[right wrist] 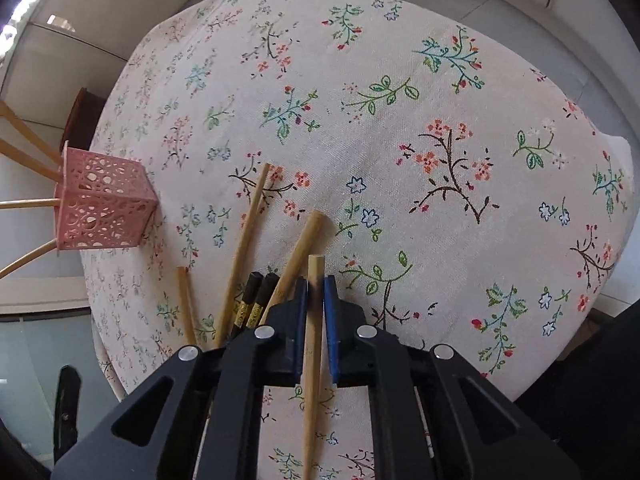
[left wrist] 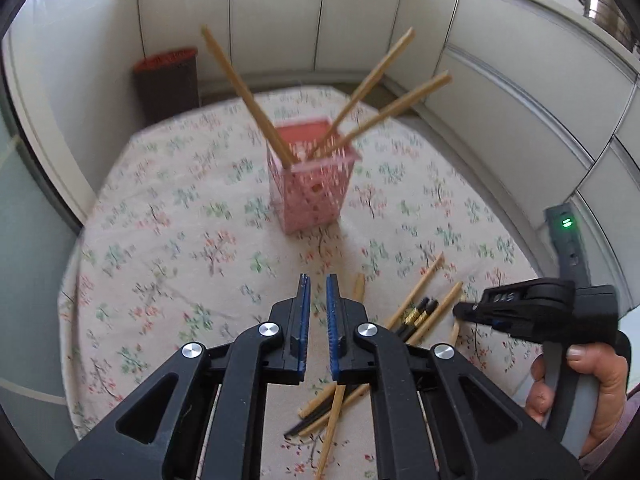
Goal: Organize utensils
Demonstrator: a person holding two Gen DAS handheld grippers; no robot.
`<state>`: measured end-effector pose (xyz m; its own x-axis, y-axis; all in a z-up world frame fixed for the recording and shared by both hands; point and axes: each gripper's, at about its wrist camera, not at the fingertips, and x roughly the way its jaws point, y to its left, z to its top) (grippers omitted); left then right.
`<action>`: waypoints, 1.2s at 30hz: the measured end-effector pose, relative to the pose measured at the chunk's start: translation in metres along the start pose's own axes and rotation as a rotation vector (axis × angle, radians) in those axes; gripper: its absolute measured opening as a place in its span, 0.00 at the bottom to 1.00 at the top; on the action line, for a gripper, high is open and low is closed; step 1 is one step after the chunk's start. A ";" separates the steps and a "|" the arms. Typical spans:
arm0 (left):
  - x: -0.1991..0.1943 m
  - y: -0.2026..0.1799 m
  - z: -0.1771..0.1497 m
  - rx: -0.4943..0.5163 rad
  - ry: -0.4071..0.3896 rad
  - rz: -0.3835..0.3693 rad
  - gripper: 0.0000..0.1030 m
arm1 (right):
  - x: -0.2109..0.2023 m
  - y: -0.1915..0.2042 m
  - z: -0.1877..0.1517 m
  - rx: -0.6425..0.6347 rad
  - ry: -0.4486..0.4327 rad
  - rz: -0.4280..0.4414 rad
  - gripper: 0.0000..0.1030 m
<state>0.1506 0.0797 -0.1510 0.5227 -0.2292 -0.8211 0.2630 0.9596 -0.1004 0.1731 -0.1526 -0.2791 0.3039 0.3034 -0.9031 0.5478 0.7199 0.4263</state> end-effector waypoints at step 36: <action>-0.009 -0.028 0.003 0.003 -0.069 -0.023 0.06 | -0.127 -0.007 -0.012 -0.280 -0.167 0.303 0.09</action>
<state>0.1410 0.0540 -0.1392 0.5707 -0.2621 -0.7782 0.2780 0.9534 -0.1172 0.1215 -0.1893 -0.1676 0.5522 0.4384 -0.7091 0.1898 0.7621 0.6190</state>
